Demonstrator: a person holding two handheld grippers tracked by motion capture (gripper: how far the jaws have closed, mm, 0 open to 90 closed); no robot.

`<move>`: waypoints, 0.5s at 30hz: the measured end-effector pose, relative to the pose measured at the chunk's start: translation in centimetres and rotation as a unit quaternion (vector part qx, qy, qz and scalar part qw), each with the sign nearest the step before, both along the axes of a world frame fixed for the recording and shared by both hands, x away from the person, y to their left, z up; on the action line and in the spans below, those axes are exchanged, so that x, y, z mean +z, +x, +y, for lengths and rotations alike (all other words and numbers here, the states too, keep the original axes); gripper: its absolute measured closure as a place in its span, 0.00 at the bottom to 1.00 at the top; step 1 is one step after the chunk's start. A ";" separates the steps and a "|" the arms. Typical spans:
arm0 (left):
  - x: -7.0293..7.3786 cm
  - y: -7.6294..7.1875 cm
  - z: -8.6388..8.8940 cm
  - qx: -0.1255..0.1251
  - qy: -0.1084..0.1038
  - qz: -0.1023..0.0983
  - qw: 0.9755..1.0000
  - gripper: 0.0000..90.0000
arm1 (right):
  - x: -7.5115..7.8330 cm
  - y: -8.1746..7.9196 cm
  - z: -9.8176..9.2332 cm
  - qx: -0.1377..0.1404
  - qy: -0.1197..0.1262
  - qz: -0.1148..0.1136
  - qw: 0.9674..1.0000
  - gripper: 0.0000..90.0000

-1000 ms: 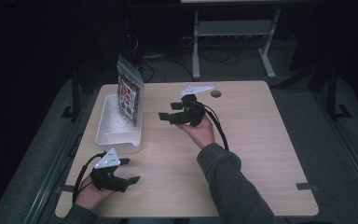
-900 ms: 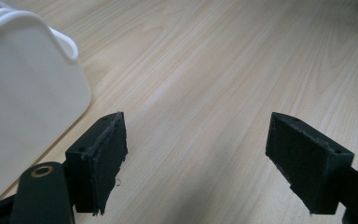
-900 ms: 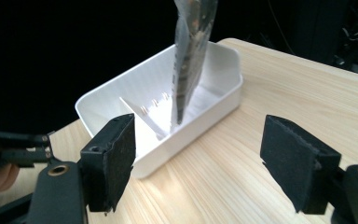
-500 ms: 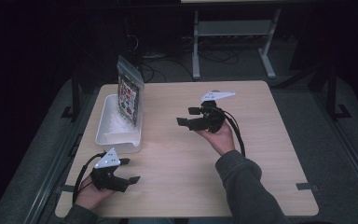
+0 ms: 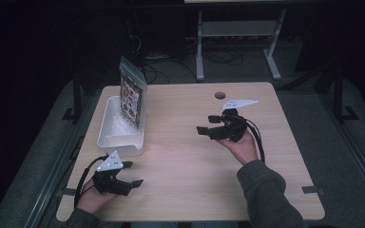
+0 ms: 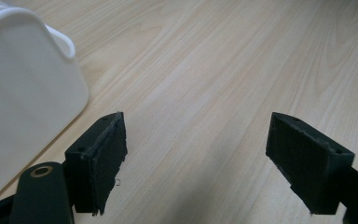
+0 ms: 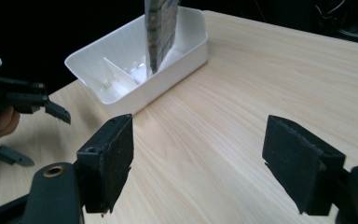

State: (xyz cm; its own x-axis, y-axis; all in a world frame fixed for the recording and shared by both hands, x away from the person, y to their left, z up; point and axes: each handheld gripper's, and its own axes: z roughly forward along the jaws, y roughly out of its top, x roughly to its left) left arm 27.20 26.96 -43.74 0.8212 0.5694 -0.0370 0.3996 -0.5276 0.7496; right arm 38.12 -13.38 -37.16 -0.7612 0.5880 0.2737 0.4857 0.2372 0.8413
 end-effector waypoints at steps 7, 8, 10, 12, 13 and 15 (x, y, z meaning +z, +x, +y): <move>0.0 0.0 0.0 0.000 0.000 0.000 1.000 0.22 | -0.4 -0.8 -2.1 -0.011 -0.001 0.004 1.000 0.27; 0.0 0.0 0.0 0.001 0.000 -0.001 1.000 0.22 | -0.5 -0.8 -2.3 -0.011 -0.002 0.007 1.000 0.27; 0.0 0.0 0.0 0.001 0.000 -0.001 1.000 0.22 | -0.4 -1.0 -2.6 -0.012 -0.001 0.007 1.000 0.27; 0.0 0.0 0.0 0.001 0.000 -0.001 1.000 0.22 | -0.5 -1.4 -3.3 -0.016 -0.002 0.006 1.000 0.27; 0.0 0.0 0.0 0.001 0.000 -0.001 1.000 0.22 | -0.6 -1.5 -3.6 -0.016 -0.002 0.008 1.000 0.27; 0.0 0.0 0.0 0.000 0.001 -0.002 1.000 0.22 | -0.7 -1.8 -4.1 -0.017 -0.006 0.009 1.000 0.27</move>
State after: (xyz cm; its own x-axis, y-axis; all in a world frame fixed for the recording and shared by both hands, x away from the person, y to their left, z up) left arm 27.19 26.95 -43.70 0.8210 0.5700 -0.0320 0.3965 -0.5290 0.7503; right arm 36.28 -17.46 -37.85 -0.7359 0.6167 0.2795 0.5087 0.2310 0.8294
